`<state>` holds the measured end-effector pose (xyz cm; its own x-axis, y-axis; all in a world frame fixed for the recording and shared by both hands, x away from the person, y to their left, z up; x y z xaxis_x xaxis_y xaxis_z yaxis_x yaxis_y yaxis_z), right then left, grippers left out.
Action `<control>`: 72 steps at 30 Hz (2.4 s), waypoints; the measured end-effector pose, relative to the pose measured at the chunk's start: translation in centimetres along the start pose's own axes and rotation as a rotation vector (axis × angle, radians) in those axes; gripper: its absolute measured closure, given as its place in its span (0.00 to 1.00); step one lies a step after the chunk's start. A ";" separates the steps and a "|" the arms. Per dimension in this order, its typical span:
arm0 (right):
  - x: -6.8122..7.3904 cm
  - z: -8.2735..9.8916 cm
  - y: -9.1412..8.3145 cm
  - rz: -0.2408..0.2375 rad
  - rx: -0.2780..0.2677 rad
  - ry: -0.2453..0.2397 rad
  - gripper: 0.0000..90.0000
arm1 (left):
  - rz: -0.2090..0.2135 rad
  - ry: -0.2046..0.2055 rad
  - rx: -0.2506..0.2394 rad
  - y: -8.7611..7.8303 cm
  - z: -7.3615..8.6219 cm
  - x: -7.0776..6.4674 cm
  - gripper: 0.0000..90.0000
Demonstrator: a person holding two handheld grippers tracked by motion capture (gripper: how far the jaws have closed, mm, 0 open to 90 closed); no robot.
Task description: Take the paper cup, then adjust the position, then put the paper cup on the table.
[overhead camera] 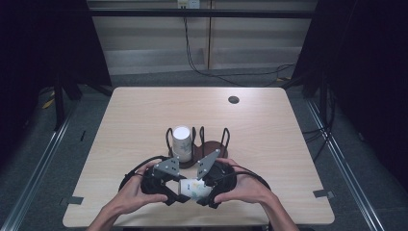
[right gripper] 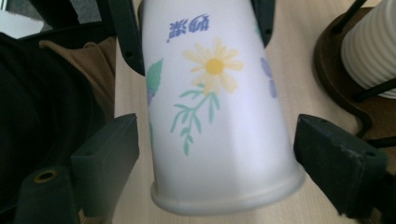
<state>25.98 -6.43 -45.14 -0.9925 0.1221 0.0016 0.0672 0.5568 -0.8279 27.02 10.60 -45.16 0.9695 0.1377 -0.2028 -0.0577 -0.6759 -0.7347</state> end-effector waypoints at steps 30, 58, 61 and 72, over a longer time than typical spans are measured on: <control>-1.0 3.4 -2.6 0.044 -0.300 0.185 0.16 | -0.019 -0.018 -0.111 -0.6 1.3 0.6 0.40; -0.9 4.0 -2.6 0.030 -0.413 0.217 0.16 | -0.017 -0.022 -0.246 -0.6 0.9 0.4 0.40; -0.9 4.0 -2.5 0.027 -0.413 0.216 0.16 | -0.013 -0.021 -0.259 -0.7 0.8 0.4 0.40; -0.8 3.8 -2.5 0.023 -0.452 0.212 0.16 | -0.002 -0.018 -0.287 -1.0 0.5 0.2 0.40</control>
<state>26.25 -11.11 -45.19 -0.9508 0.2769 0.1391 0.1731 0.8468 -0.5030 27.16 11.69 -44.75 0.9649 0.1507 -0.2150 0.0167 -0.8523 -0.5227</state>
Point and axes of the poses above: each handheld gripper's, and its own axes: y roughly forward along the jaws, z roughly out of its underside, x roughly to its left, the point moved 3 cm from there along y, roughly forward along the jaws, and after that the axes turned 4 degrees about -y, right-handed, at the moved point
